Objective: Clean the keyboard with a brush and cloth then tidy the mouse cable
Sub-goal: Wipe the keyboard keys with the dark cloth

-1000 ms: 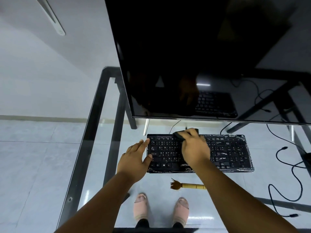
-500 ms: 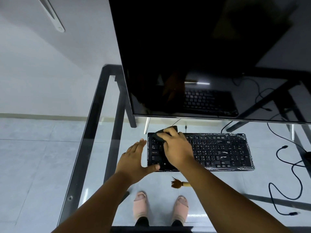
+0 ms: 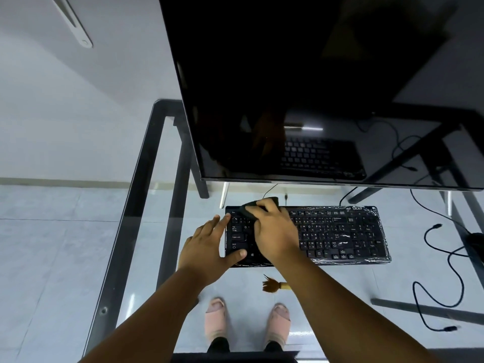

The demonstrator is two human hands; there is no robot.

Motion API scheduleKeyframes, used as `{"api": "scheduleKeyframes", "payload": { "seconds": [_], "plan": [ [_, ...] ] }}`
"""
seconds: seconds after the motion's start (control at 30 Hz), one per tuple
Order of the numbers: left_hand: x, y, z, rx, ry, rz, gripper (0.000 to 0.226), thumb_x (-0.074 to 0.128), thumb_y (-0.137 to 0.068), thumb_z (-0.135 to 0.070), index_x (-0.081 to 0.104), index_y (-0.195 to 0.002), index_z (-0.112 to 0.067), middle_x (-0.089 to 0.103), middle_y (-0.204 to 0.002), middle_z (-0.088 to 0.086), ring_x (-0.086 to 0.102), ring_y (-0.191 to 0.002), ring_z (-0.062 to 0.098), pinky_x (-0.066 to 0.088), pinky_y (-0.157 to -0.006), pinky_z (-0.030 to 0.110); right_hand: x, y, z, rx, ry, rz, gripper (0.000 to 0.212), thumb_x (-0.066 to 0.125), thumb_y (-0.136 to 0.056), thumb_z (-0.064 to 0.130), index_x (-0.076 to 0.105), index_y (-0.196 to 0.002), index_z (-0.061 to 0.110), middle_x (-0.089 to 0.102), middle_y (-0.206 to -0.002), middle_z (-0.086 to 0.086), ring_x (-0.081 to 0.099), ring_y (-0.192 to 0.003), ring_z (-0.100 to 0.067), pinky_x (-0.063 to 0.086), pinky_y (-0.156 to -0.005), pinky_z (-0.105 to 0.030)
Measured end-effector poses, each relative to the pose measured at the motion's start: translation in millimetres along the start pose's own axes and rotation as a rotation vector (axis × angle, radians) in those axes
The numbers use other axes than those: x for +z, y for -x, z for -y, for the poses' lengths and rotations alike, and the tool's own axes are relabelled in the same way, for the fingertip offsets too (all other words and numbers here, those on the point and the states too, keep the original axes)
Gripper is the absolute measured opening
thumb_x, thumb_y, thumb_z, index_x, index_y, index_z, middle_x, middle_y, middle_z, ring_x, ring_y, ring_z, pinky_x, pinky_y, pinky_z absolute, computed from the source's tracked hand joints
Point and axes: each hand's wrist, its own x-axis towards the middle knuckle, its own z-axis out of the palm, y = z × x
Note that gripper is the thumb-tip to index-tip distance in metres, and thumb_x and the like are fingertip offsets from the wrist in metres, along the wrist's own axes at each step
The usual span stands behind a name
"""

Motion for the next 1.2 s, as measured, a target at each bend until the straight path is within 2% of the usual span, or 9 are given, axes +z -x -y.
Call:
{"api": "scheduleKeyframes", "payload": {
  "seconds": [0.17, 0.27, 0.37, 0.47, 0.6, 0.73, 0.83, 0.97, 1.2],
  "plan": [
    [-3.4, 0.6, -3.1, -0.011, 0.014, -0.011, 0.094, 0.038, -0.076, -0.083, 0.005, -0.152, -0.041, 0.016, -0.161, -0.008, 0.020, -0.146, 0.016, 0.027, -0.115, 0.041, -10.9, 6.0, -39.5, 0.209, 0.036, -0.084, 0.040, 0.045, -0.094, 0.016, 0.057, -0.127, 0.035, 0.045, -0.133, 0.009, 0.048, -0.107, -0.026, 0.055, -0.066, -0.034],
    [-1.4, 0.0, -5.1, -0.022, 0.012, -0.025, 0.093, 0.039, -0.077, -0.083, 0.006, -0.152, -0.041, 0.017, -0.161, -0.008, 0.021, -0.146, 0.016, 0.029, -0.114, 0.041, -14.3, -2.2, -43.5, 0.303, -0.002, -0.085, 0.038, 0.044, -0.095, 0.014, 0.059, -0.126, 0.031, 0.045, -0.131, 0.006, 0.047, -0.102, -0.027, 0.048, -0.064, -0.032],
    [2.2, -0.3, -8.6, -0.035, 0.006, -0.043, 0.097, 0.032, -0.071, -0.088, 0.008, -0.152, -0.039, 0.021, -0.160, -0.007, 0.023, -0.145, 0.016, 0.029, -0.113, 0.040, -12.1, -6.9, -22.6, 0.204, -0.031, -0.020, 0.042, 0.045, -0.095, 0.015, 0.055, -0.132, 0.033, 0.043, -0.134, 0.007, 0.047, -0.106, -0.026, 0.053, -0.077, -0.035],
    [3.5, 0.1, -12.6, -0.054, -0.012, -0.077, 0.100, 0.023, -0.068, -0.089, 0.010, -0.152, -0.037, 0.024, -0.159, -0.005, 0.026, -0.143, 0.017, 0.029, -0.112, 0.042, -5.9, 1.0, -14.2, 0.045, -0.022, -0.004, 0.046, 0.044, -0.094, 0.016, 0.053, -0.135, 0.035, 0.043, -0.134, 0.012, 0.047, -0.107, -0.025, 0.054, -0.075, -0.035],
    [2.4, 1.5, -20.5, -0.091, -0.064, -0.089, 0.101, 0.019, -0.067, -0.091, 0.011, -0.151, -0.036, 0.022, -0.159, -0.005, 0.025, -0.144, 0.018, 0.024, -0.113, 0.046, -16.3, 13.4, -51.5, 0.187, 0.005, -0.073, 0.043, 0.045, -0.094, 0.016, 0.056, -0.131, 0.033, 0.044, -0.136, 0.011, 0.049, -0.107, -0.025, 0.058, -0.072, -0.037],
    [4.1, 2.2, -36.2, -0.127, -0.109, -0.102, 0.103, 0.025, -0.072, -0.090, 0.008, -0.153, -0.029, 0.005, -0.163, 0.000, 0.010, -0.149, 0.021, 0.015, -0.116, 0.048, -24.4, 11.2, -73.5, 0.321, -0.001, -0.109, 0.043, 0.043, -0.093, 0.013, 0.057, -0.130, 0.031, 0.045, -0.135, 0.005, 0.050, -0.105, -0.031, 0.055, -0.070, -0.036],
    [7.9, -2.6, -47.2, -0.060, -0.100, -0.134, 0.112, 0.028, -0.069, -0.091, 0.006, -0.154, -0.022, -0.006, -0.163, -0.003, -0.001, -0.150, 0.016, 0.009, -0.119, 0.047, -22.5, 6.6, -53.2, 0.221, -0.024, -0.055, 0.044, 0.043, -0.095, 0.014, 0.054, -0.133, 0.031, 0.042, -0.137, 0.006, 0.047, -0.110, -0.029, 0.054, -0.077, -0.037],
    [12.2, -13.4, -64.0, 0.064, -0.136, -0.050, 0.125, 0.033, -0.060, -0.093, -0.006, -0.154, -0.022, -0.012, -0.163, -0.007, -0.008, -0.149, 0.011, -0.001, -0.120, 0.043, -19.5, 17.1, -61.2, 0.099, 0.003, -0.039, 0.046, 0.043, -0.095, 0.017, 0.050, -0.136, 0.035, 0.041, -0.138, 0.013, 0.047, -0.109, -0.025, 0.055, -0.077, -0.038],
    [8.0, -22.4, -78.2, 0.023, -0.222, 0.003, 0.135, 0.047, -0.055, -0.094, -0.006, -0.154, -0.019, -0.008, -0.163, -0.003, -0.006, -0.149, 0.017, -0.004, -0.119, 0.043, -36.4, 15.5, -110.5, 0.368, -0.037, -0.144, 0.043, 0.043, -0.093, 0.013, 0.057, -0.130, 0.030, 0.047, -0.134, 0.005, 0.050, -0.104, -0.030, 0.052, -0.070, -0.035]
  ]
}}
